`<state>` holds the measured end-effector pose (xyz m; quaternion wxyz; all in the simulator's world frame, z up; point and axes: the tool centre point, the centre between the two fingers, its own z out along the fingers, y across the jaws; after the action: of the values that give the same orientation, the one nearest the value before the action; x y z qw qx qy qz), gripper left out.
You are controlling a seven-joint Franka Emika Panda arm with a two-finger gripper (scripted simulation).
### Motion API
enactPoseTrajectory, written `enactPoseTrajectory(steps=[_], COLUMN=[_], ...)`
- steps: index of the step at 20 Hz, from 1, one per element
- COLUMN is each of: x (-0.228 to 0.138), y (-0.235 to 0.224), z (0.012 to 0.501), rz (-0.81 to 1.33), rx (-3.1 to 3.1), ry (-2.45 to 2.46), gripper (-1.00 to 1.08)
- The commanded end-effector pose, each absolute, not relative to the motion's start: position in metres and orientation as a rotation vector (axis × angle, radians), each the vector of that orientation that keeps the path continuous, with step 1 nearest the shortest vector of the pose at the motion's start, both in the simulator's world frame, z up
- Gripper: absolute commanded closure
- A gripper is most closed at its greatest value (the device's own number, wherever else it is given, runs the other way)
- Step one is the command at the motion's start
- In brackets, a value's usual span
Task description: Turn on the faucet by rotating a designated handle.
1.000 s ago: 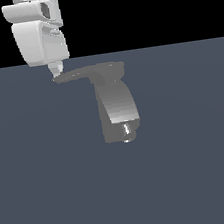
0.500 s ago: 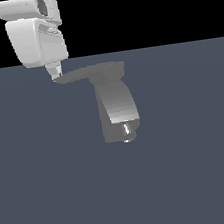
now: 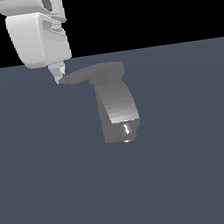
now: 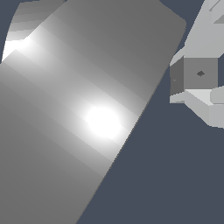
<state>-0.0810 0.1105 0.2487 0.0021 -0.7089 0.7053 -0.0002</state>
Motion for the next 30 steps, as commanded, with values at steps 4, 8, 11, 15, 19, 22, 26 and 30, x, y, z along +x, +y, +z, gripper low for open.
enactPoseTrajectory(steps=[4,8,11,15,19,22,26,30], x=[-0.094,-0.104,-0.112,-0.122,-0.132,-0.132,-0.134,-0.135], y=[0.092,0.084,0.078,0.07,0.061,0.064,0.042,0.02], z=[0.249,0.249,0.249,0.249,0.249,0.249,0.249,0.249], rz=[-0.001,-0.001,-0.001,0.0,0.0,-0.001,-0.001,0.0], rx=[-2.213,-2.213,-2.213,-2.214,-2.214,-2.221,-2.22,-2.219], ry=[2.228,2.228,2.228,2.228,2.228,2.22,2.221,2.223], gripper=[1.08,1.08,1.08,1.08,1.08,1.08,1.08,1.08])
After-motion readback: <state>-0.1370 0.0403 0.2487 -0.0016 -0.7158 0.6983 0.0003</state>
